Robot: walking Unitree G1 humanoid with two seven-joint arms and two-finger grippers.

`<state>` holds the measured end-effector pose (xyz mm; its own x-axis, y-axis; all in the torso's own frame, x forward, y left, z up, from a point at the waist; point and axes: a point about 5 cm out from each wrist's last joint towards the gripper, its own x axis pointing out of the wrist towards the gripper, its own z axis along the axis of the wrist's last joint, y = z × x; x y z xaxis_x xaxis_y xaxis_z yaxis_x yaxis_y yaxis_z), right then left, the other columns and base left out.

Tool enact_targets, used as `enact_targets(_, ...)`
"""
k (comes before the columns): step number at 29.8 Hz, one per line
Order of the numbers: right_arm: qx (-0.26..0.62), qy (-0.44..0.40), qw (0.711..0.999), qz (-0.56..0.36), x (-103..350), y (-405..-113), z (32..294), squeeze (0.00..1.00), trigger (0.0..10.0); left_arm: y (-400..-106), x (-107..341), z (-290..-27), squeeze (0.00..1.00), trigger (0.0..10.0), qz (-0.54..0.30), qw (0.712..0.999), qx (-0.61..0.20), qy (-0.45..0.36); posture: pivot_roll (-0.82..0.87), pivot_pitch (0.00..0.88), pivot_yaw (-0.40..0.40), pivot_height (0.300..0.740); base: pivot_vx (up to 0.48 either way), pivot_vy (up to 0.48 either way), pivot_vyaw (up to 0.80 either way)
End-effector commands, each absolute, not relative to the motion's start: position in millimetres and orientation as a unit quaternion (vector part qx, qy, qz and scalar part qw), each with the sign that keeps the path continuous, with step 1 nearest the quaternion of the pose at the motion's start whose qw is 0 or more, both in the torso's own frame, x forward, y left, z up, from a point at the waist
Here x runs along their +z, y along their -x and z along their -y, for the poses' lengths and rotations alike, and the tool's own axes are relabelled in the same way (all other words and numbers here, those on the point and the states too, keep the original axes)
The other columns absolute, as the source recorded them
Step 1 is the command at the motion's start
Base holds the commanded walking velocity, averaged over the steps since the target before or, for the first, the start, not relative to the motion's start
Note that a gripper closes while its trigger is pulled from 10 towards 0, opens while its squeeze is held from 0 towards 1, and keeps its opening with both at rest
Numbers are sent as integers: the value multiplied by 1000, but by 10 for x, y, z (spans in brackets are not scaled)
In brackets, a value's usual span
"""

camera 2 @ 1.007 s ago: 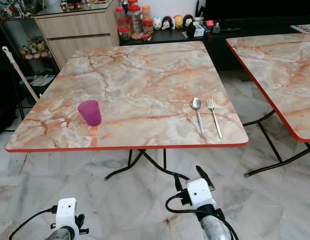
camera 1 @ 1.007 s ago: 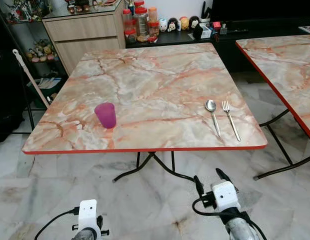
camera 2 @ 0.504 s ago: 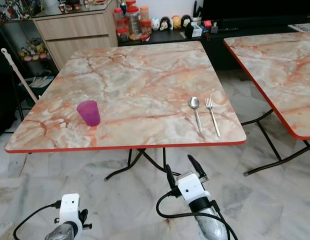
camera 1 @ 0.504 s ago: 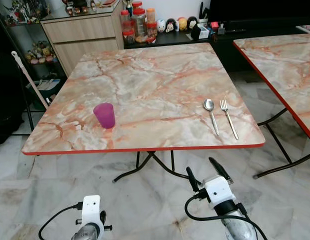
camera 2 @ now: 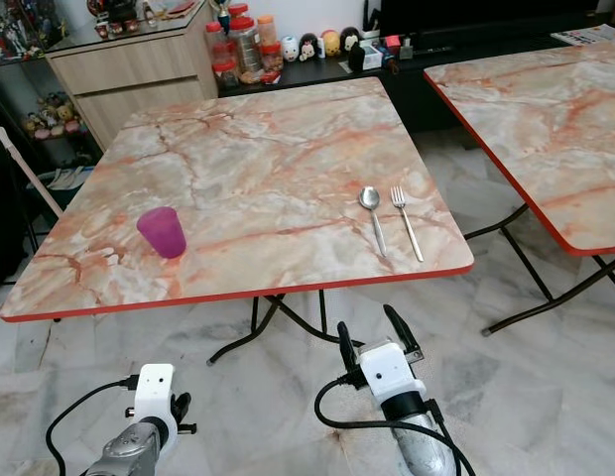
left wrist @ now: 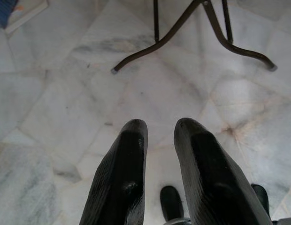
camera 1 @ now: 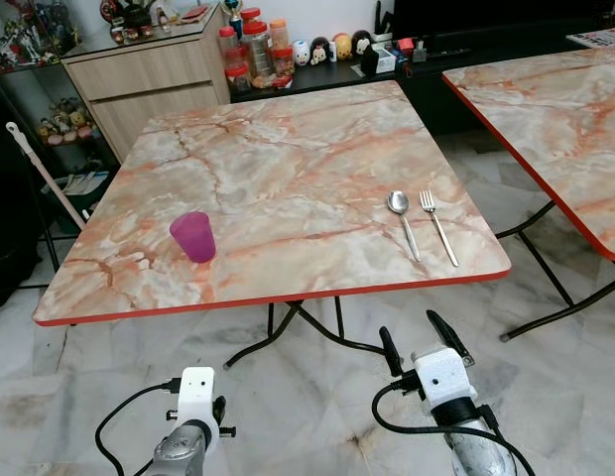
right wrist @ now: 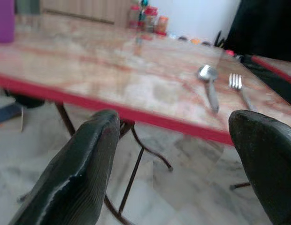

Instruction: Setting the table

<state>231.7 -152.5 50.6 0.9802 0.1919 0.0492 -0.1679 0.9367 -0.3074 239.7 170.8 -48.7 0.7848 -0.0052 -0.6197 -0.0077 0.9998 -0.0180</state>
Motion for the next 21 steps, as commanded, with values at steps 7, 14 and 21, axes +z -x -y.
enact_targets(7, 76, 105, 990, 64, 685, -2401, 1439, 0, 10000, -2438, -455, -1671, 0, 10000, -316, 949, -13, 4, -111, 24, 149, 728, 0, 0, 0)
enact_targets(14, 83, 105, 990, 47, 638, -2378, 1420, 0, 10000, -2447, -449, -1644, 0, 10000, -313, 950, -14, 10, -103, 24, 137, 728, 0, 0, 0)
enact_targets(21, 91, 102, 990, 41, 618, -2395, 1384, 0, 10000, -2428, -459, -1655, 0, 10000, -312, 950, -12, 11, -95, 17, 142, 728, 0, 0, 0)
